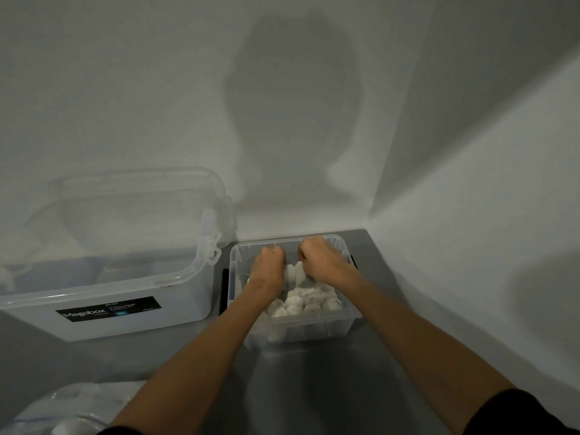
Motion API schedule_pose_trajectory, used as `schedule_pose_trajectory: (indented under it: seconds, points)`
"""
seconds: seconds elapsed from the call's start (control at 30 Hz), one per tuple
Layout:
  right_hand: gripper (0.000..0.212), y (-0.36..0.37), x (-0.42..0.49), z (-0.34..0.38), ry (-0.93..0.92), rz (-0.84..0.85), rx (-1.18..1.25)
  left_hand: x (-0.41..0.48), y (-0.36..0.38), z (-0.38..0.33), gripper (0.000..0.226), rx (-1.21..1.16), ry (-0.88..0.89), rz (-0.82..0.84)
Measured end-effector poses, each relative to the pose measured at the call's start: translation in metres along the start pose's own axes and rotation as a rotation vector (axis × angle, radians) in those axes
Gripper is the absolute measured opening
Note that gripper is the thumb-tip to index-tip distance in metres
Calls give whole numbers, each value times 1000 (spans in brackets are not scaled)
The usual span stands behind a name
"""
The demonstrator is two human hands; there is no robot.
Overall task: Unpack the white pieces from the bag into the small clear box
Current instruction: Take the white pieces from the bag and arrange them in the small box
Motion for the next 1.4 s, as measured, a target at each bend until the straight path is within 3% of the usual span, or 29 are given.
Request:
schedule_pose_trajectory:
  seconds: [0.33, 0.5, 0.67, 0.87, 1.23, 1.4]
  points:
    - [21, 9, -2, 3, 24, -2, -100, -6, 1, 0, 22, 50, 27, -16]
    - [28, -3, -8, 10, 8, -20, -145, -14, -10, -6, 37, 113, 28, -65]
    - [14, -35, -27, 18, 7, -143, -163, -34, -50, -16, 27, 106, 106, -112]
    - [20, -87, -63, 54, -60, -270, -105, -79, -127, -8, 23, -40, 222, -91]
    - [15, -78, -142, 207, -319, -202, 158, -216, -187, 112, 10, -277, 246, -9]
    - [12, -26, -160, 272, -388, -17, 284, -268, -171, 183, 11, -223, 166, 215]
Point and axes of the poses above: each hand's wrist, its own x-axis towards the middle knuckle, its own y-axis out of the palm, z = x × y, the point moved 2 cm from there along x, towards the middle knuckle, and after that the axes turned 6 degrees about z, right-handed, at the moved point
